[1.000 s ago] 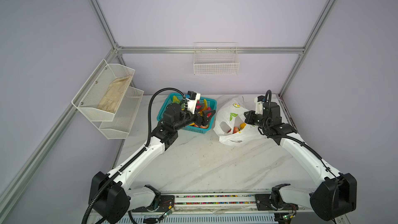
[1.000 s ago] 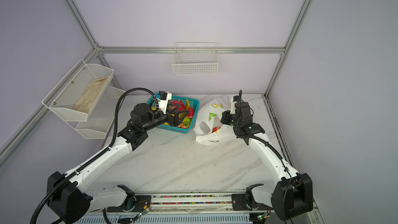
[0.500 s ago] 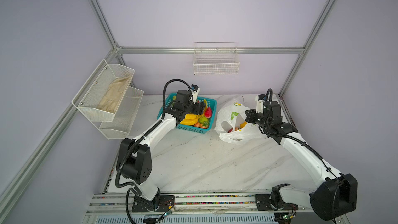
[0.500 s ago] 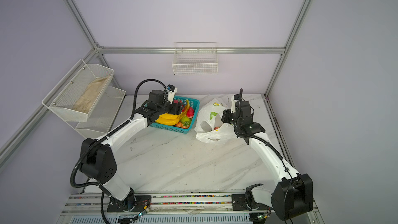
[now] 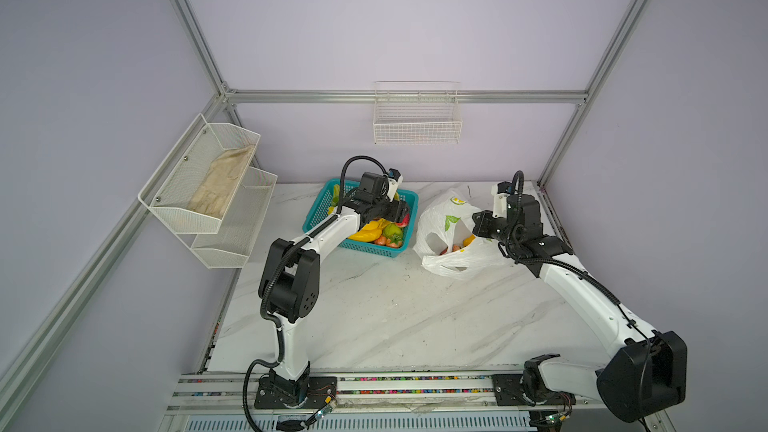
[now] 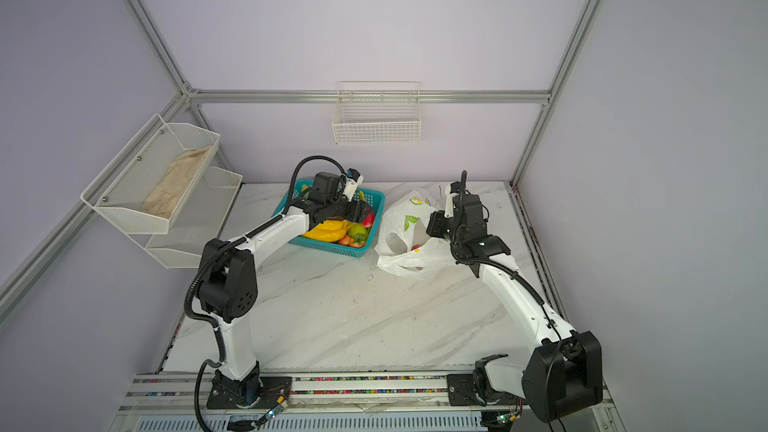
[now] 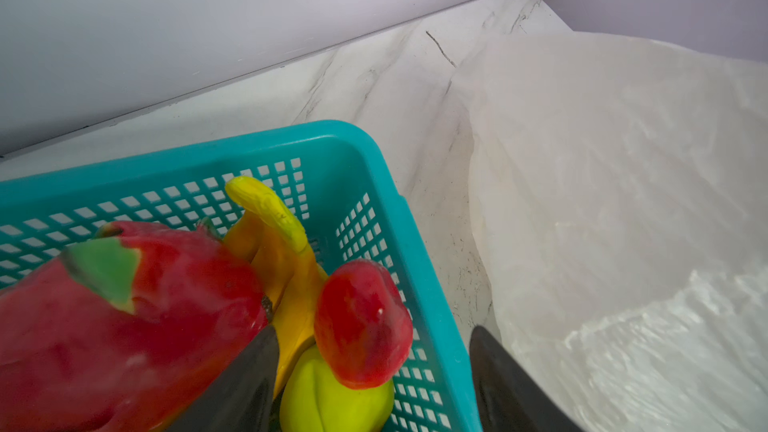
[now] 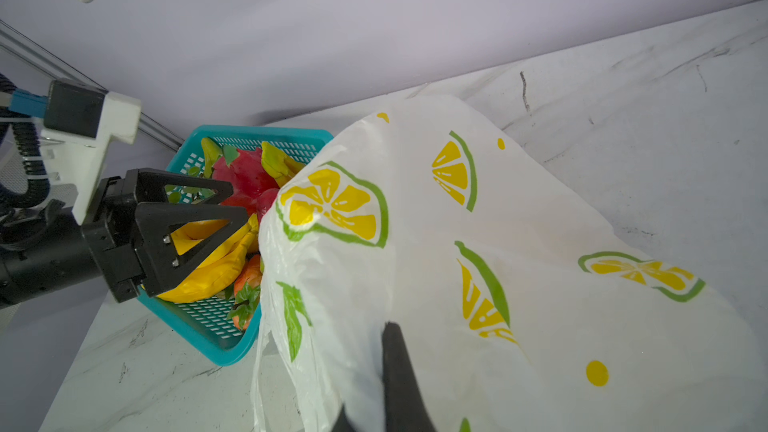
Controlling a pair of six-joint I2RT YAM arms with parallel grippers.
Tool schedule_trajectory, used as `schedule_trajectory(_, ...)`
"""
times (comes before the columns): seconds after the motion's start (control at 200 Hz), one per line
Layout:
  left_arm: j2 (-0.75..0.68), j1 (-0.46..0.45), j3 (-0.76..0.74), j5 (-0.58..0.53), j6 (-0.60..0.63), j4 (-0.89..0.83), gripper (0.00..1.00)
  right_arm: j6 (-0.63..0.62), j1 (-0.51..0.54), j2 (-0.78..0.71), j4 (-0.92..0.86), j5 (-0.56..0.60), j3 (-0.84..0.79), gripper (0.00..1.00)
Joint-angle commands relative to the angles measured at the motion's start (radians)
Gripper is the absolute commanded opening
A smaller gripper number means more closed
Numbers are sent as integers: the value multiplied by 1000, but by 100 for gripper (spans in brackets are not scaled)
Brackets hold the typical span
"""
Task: Place the fake fruits into the plastic bag and tie a complex knot
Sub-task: 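Grasp the red strawberry in the basket with the left gripper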
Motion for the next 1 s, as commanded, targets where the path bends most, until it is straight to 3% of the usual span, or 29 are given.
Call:
schedule_trajectory(0.0, 25, -5, 112, 28, 13, -14, 71, -7, -4, 6, 22, -2, 15, 0)
schedule_trajectory(0.665, 137, -5, 160, 33, -8, -20, 48, -11, -4, 12, 36, -5, -10, 0)
schedule_trajectory(0.845, 51, -5, 117, 27, -30, 12, 39, -5, -5, -2, 27, 5, -5, 0)
schedule_trajectory(0.995, -114, -5, -28, 52, -74, 135, 33, 3, -5, -8, 30, 1, -8, 0)
